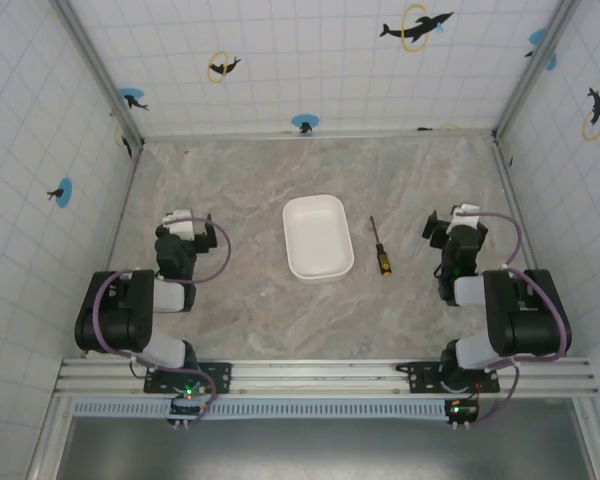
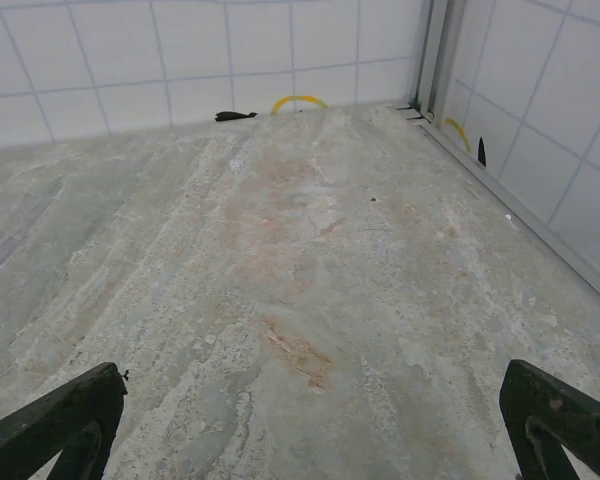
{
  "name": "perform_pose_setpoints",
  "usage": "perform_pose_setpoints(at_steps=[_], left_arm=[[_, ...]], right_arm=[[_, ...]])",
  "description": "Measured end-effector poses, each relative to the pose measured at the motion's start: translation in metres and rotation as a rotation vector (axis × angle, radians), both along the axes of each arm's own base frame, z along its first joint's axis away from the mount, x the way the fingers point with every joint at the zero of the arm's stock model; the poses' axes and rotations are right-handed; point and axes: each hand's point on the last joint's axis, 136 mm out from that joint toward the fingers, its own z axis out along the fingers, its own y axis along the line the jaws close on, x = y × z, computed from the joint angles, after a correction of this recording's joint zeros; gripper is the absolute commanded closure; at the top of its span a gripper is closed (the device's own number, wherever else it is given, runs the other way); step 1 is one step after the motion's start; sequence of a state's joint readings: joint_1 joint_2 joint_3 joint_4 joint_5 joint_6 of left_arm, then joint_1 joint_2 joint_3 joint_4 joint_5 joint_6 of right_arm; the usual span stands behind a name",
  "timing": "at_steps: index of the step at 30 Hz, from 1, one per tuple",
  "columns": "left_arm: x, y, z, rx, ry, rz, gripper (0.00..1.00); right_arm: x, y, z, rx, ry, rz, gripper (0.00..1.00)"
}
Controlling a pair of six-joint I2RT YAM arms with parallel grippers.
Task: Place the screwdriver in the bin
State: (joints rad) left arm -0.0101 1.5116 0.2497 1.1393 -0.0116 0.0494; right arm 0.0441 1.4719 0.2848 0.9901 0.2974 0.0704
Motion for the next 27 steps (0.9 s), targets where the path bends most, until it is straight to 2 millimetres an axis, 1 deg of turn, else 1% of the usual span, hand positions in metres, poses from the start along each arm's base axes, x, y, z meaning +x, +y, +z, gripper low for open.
perform_pose_setpoints(at_steps=[14, 16, 18, 19, 20, 22, 24, 26, 27], left_arm=[[0.0, 0.0, 0.0, 0.0, 0.0, 0.0, 0.02], [0.0, 0.0, 0.0, 0.0, 0.004, -0.001, 0.02], [0.004, -0.002, 0.0, -0.001, 0.036, -0.01, 0.02], [0.009, -0.003, 0.005, -0.002, 0.043, -0.018, 0.02], [0.016, -0.006, 0.015, -0.003, 0.044, -0.033, 0.02], [0.026, -0.011, 0.04, -0.016, 0.016, -0.063, 0.02], [0.03, -0.021, 0.071, -0.054, -0.021, -0.109, 0.02], [0.029, -0.031, 0.094, -0.11, -0.037, -0.163, 0.02], [0.029, -0.038, 0.102, -0.146, -0.034, -0.195, 0.02]], right_arm=[[0.0, -0.001, -0.001, 0.0, 0.013, -0.004, 0.01], [0.002, -0.001, 0.005, -0.004, 0.018, -0.008, 0.01], [0.003, 0.0, 0.019, -0.008, 0.007, -0.013, 0.01], [0.004, 0.001, 0.027, -0.007, -0.002, -0.012, 0.01], [0.004, 0.002, 0.036, -0.007, -0.014, -0.012, 0.01], [0.005, 0.005, 0.054, 0.002, -0.032, -0.008, 0.01], [0.004, 0.008, 0.067, 0.025, -0.027, 0.002, 0.01], [0.005, 0.016, 0.077, 0.065, 0.005, 0.027, 0.01], [0.007, 0.021, 0.08, 0.087, 0.031, 0.048, 0.01]])
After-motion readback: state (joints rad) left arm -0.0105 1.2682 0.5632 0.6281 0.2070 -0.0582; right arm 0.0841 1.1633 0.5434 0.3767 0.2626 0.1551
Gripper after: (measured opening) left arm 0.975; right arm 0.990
